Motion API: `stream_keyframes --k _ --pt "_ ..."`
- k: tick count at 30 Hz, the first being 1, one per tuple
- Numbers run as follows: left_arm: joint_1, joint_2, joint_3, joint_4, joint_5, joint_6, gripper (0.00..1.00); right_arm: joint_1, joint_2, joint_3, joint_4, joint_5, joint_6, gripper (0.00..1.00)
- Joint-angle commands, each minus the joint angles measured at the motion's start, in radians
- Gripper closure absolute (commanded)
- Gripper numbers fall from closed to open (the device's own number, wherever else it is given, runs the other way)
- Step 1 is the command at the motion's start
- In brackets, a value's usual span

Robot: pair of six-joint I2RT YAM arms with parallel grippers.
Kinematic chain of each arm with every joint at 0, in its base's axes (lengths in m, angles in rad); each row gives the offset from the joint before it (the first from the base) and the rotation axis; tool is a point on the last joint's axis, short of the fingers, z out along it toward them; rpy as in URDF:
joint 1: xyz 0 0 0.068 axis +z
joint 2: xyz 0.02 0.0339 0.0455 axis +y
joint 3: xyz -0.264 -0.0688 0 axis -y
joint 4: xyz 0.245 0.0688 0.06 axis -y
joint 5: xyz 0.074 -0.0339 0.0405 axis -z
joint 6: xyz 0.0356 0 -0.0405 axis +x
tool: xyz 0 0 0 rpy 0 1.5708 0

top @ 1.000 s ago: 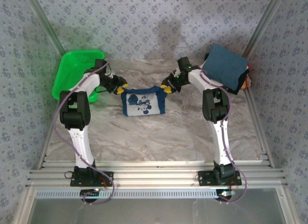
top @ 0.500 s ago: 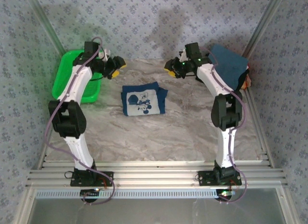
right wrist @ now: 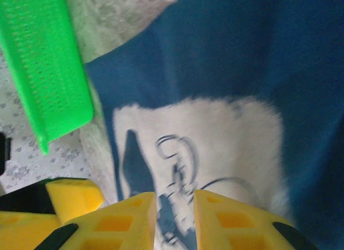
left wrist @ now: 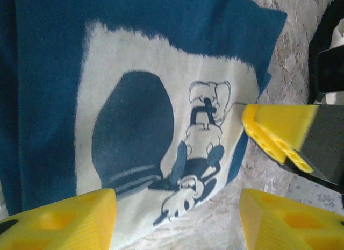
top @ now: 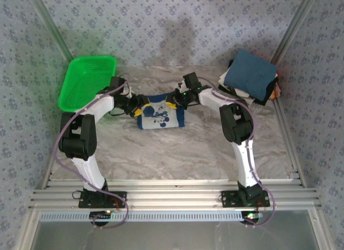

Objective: Fold and stack the t-shirts

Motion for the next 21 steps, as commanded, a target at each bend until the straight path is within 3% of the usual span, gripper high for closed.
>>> stream_keyframes --k 1,14,21 --pt "0.005 0.042 -0.020 0.086 -0.028 -0.015 0.39 -0.031 0.027 -0.010 0.028 0.013 0.014 0.75" --pt "0.004 0.159 -0.022 0.044 -0.101 0.029 0.41 -0.072 0.061 -0.104 -0.004 0.034 -0.016 0.74" --pt "0.016 0.004 0.036 -0.058 -0.100 0.071 0.39 -0.087 -0.083 -0.122 -0.090 0.079 -0.097 0.70"
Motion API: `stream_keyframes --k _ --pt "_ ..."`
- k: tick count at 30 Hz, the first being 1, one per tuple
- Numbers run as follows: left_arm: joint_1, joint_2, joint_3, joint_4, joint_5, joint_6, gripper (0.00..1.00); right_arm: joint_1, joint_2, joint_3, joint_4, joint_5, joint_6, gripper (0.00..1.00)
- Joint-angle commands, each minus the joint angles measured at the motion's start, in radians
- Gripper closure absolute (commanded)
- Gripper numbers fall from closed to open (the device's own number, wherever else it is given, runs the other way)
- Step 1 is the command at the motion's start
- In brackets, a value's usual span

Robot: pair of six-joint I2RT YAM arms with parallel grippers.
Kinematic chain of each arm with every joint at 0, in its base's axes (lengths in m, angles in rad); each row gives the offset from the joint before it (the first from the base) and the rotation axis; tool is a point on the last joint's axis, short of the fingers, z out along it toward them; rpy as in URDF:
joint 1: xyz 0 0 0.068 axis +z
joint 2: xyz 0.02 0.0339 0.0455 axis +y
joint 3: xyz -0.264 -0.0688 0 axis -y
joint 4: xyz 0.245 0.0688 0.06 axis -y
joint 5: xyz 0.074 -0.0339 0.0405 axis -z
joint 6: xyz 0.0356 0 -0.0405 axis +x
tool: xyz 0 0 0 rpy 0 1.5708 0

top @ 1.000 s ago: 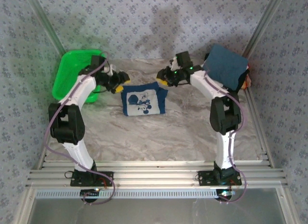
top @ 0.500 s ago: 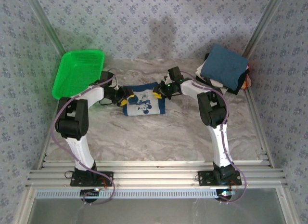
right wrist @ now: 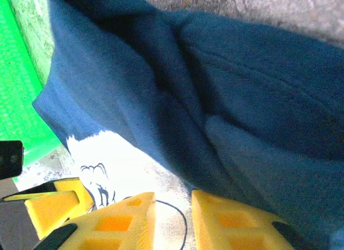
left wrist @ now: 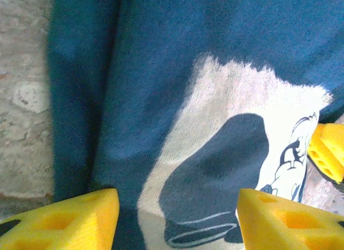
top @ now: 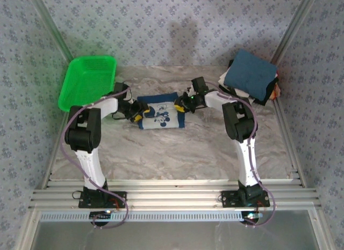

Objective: Fold and stack the t-shirts

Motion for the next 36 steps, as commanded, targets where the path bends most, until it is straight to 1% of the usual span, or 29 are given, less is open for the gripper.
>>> stream_keyframes --k 1,4,7,10,11,13,14,15,18,21,24,27,31,32,34,36 --pt "0.025 -0.142 0.067 -0.119 -0.013 0.045 0.39 -0.018 -0.115 -0.014 -0.149 0.068 -0.091 0.69" --pt "0.052 -0.282 0.074 -0.155 -0.025 0.039 0.35 -0.033 -0.224 -0.027 -0.235 0.094 -0.166 0.62" --pt "0.073 -0.422 0.079 -0.200 -0.058 0.080 0.31 -0.051 -0.340 -0.071 -0.312 0.117 -0.242 0.53" --pt "0.090 -0.541 0.056 -0.240 -0.096 0.139 0.23 -0.059 -0.459 -0.135 -0.409 0.171 -0.338 0.35" --pt "0.099 -0.572 0.041 -0.247 -0.099 0.148 0.19 -0.065 -0.496 -0.171 -0.409 0.182 -0.356 0.28" --pt "0.127 -0.605 0.012 -0.254 -0.081 0.133 0.13 -0.082 -0.551 -0.266 -0.349 0.144 -0.365 0.19" --pt "0.140 -0.608 0.002 -0.253 -0.064 0.126 0.07 -0.094 -0.563 -0.307 -0.317 0.122 -0.366 0.18" --pt "0.146 -0.606 -0.012 -0.238 -0.048 0.120 0.06 -0.107 -0.574 -0.348 -0.271 0.105 -0.360 0.17" --pt "0.148 -0.588 -0.080 -0.132 0.014 0.081 0.05 -0.118 -0.574 -0.470 -0.115 0.051 -0.326 0.16" --pt "0.141 -0.548 -0.120 -0.025 0.058 0.041 0.06 -0.110 -0.512 -0.511 0.010 0.012 -0.304 0.16" --pt "0.117 -0.494 -0.109 0.003 0.046 0.070 0.06 -0.098 -0.430 -0.497 0.093 -0.010 -0.296 0.16" --pt "0.111 -0.435 -0.138 0.102 0.075 0.048 0.06 -0.091 -0.351 -0.472 0.175 -0.022 -0.268 0.16" --pt "0.098 -0.330 -0.146 0.173 0.083 0.045 0.07 -0.080 -0.239 -0.363 0.185 -0.034 -0.268 0.16" --pt "0.096 -0.307 -0.143 0.176 0.077 0.045 0.08 -0.077 -0.216 -0.342 0.184 -0.037 -0.269 0.16" --pt "0.088 -0.247 -0.114 0.127 0.025 0.057 0.08 -0.068 -0.165 -0.281 0.171 -0.043 -0.272 0.16" --pt "0.077 -0.194 -0.091 0.120 0.018 0.069 0.09 -0.055 -0.125 -0.229 0.168 -0.054 -0.268 0.16"
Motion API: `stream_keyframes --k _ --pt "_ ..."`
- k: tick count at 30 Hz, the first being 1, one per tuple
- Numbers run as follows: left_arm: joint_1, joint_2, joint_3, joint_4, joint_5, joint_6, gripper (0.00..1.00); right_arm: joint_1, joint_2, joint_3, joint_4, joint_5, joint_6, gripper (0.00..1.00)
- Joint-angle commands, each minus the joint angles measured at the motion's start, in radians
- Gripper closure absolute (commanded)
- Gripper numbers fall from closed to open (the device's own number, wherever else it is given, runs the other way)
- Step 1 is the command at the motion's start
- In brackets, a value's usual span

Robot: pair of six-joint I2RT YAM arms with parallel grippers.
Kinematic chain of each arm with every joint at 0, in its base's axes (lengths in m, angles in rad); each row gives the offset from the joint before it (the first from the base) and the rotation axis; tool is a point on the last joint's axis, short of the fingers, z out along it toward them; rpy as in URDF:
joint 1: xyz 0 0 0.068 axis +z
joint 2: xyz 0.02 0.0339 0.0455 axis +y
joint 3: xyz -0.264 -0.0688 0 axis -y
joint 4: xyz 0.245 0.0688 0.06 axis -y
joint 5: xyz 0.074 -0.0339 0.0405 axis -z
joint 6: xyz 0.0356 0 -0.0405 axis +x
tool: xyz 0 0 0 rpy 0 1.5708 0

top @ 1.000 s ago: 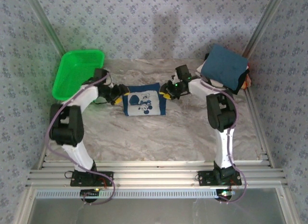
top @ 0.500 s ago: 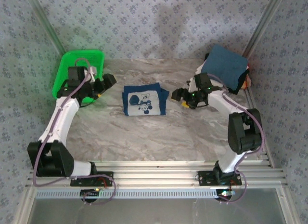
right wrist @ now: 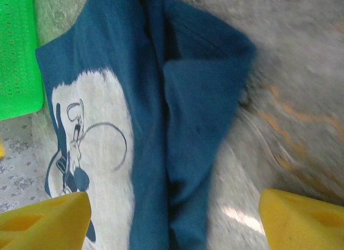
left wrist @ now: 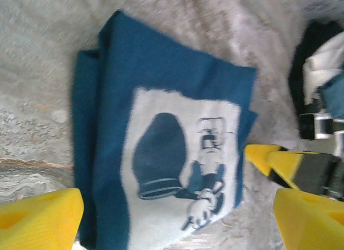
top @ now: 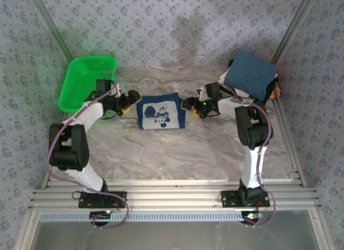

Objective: Fold and stack the t-shirts

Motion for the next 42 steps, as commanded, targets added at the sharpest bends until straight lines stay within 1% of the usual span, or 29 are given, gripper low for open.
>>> stream_keyframes --k 1,4,8,15,19,21,22,28,31,33,36,37,38,42 --pt "-0.020 0.076 0.051 0.003 -0.031 0.023 0.09 0.032 0.087 0.101 -0.012 -0.029 -0.011 0.17" --pt "-0.033 0.142 0.071 0.017 -0.036 0.017 0.10 0.061 0.143 0.194 -0.081 -0.029 -0.034 0.17" --pt "-0.040 0.198 0.084 0.035 -0.034 0.014 0.10 0.093 0.178 0.246 -0.154 -0.019 -0.057 0.18" --pt "-0.041 0.220 0.078 0.049 -0.022 0.024 0.11 0.131 0.177 0.262 -0.245 0.027 -0.097 0.18" --pt "-0.041 0.227 0.078 0.039 -0.017 0.043 0.11 0.165 0.197 0.328 -0.374 0.079 -0.160 0.20" --pt "-0.041 0.231 0.078 0.031 -0.016 0.054 0.11 0.171 0.209 0.344 -0.400 0.104 -0.155 0.24" --pt "-0.039 0.230 0.076 0.025 -0.017 0.059 0.11 0.171 0.215 0.350 -0.407 0.118 -0.145 0.28" --pt "-0.028 0.188 0.058 0.011 -0.019 0.072 0.11 0.184 0.245 0.385 -0.475 0.227 -0.098 0.65" --pt "-0.018 0.144 0.059 -0.013 -0.022 0.081 0.11 0.194 0.254 0.406 -0.495 0.276 -0.074 0.75" --pt "-0.008 0.107 0.065 -0.046 -0.031 0.094 0.11 0.202 0.260 0.428 -0.518 0.311 -0.074 0.79" --pt "0.017 0.039 0.075 -0.096 -0.036 0.108 0.11 0.216 0.267 0.465 -0.587 0.361 -0.080 0.90" --pt "0.028 0.009 0.076 -0.111 -0.038 0.114 0.11 0.218 0.264 0.475 -0.603 0.389 -0.083 0.97" --pt "0.041 -0.019 0.077 -0.127 -0.041 0.118 0.10 0.221 0.254 0.483 -0.616 0.418 -0.085 1.00" --pt "0.090 -0.125 0.105 -0.198 -0.041 0.147 0.09 0.229 0.195 0.508 -0.652 0.528 -0.096 1.00"
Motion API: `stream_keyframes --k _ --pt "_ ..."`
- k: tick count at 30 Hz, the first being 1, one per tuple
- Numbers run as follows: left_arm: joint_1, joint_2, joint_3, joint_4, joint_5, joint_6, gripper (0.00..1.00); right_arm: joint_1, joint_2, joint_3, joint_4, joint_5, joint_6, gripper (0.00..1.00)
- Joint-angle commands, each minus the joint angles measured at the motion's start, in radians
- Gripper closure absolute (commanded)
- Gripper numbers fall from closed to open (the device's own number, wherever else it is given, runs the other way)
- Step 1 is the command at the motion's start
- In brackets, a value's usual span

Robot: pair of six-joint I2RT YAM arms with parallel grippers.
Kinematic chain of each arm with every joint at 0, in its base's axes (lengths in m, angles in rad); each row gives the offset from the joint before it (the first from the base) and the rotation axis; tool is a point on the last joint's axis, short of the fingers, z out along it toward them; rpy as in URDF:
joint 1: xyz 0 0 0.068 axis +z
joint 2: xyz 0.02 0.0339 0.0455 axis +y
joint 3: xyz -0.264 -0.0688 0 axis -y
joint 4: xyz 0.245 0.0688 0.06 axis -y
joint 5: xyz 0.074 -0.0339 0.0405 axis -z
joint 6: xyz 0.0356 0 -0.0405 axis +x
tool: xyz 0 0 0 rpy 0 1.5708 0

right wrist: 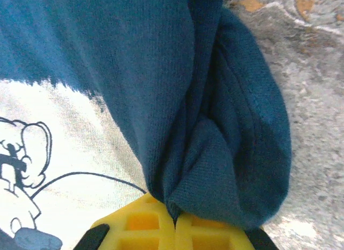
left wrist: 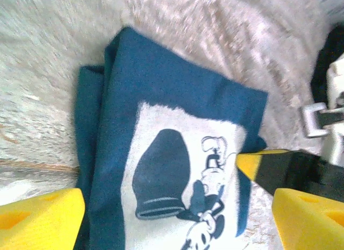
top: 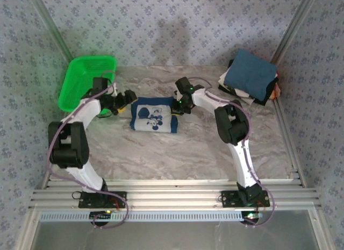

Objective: Fold and stack the t-shirts

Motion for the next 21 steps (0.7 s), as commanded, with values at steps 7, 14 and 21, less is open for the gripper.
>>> stream_keyframes --k 7,14,21 --pt "0.079 -0.193 0.077 -0.177 -0.002 0.090 0.08 0.005 -0.085 0.152 -0.252 0.378 -0.185 1.00" --pt "0.105 -0.233 0.051 -0.189 0.003 0.096 0.08 -0.018 -0.077 0.300 -0.364 0.553 -0.368 1.00" --pt "0.116 -0.249 -0.001 -0.177 0.011 0.100 0.08 -0.070 -0.074 0.396 -0.382 0.666 -0.464 1.00"
